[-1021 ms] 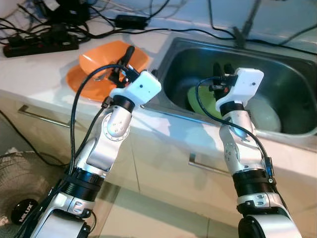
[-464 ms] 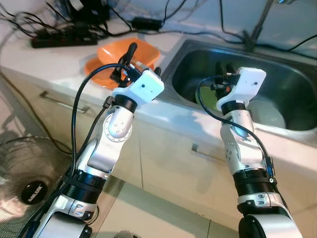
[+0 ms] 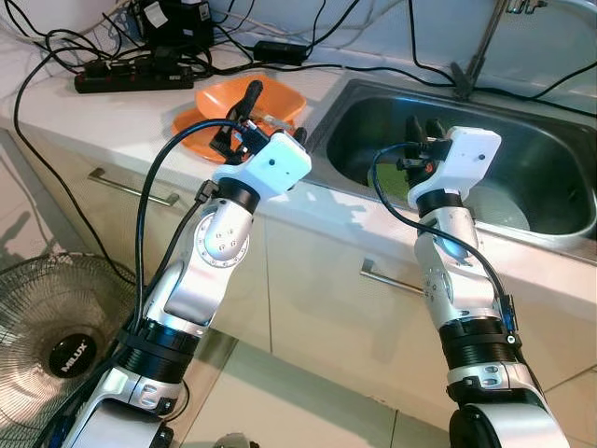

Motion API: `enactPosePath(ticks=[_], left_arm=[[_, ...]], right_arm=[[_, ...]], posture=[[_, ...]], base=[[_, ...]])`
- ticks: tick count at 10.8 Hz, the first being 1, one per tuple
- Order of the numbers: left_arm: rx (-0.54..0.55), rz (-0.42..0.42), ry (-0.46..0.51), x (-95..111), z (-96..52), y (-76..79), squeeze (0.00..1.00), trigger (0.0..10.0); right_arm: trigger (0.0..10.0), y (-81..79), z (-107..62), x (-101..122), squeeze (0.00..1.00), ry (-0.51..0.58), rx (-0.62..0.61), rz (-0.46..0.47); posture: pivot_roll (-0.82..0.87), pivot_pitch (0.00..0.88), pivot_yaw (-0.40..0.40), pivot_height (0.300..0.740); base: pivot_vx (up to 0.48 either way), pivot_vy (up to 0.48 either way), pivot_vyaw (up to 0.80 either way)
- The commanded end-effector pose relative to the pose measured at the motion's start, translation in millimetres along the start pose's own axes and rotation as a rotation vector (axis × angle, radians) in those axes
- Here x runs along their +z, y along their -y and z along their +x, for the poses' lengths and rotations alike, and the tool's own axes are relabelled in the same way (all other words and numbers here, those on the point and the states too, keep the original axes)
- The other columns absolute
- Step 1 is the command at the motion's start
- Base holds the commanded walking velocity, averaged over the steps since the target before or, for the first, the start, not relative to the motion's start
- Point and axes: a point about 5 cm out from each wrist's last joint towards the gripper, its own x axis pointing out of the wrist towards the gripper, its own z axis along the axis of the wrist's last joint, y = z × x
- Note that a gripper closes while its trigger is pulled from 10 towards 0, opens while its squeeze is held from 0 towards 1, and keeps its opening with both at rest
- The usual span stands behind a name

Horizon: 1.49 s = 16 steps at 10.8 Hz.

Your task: Kitchen organization

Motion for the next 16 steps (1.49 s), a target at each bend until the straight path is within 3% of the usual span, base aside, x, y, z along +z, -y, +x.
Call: enactPosePath(ticks=[1,5,11,13,16], left_arm=[[-0.008,-0.002,-0.010,-1,-1.0,0.3,0.00,10.0],[0.008,0.002,-0.013,-1,-1.1,-3.4,0.00,10.0],[0.031,0.019,0.007,5,1.3,-9.0,0.00,10.0],[0.040,0.024,0.018,8,2.2,-11.6,0.00,10.0],[0.055,0.026,0.037,14,3.4,-15.6,0.00,10.0]], right_arm=[[10.0,-1.0,2.1,2,0.00,0.006,0.003,0.005],[10.0,-3.8,1.6,1,0.00,0.001,0.013,0.017],[10.0,-2.6,1.7,2,0.00,0.011,0.004,0.031],[10.0,-2.3,2.3,3,0.00,0.012,0.005,0.034],[10.0,-2.6,1.9,3,0.00,0.020,0.006,0.029]], posture=[[0.17,0.102,-0.011,0.740],[0.17,0.102,-0.009,0.740],[0.17,0.102,-0.009,0.740],[0.17,0.103,-0.010,0.740],[0.17,0.104,-0.011,0.740]], base=[[0.000,0.000,0.00],[0.130,0.000,-0.54],[0.309,0.000,0.00],[0.371,0.000,-0.80],[0.384,0.000,0.00]])
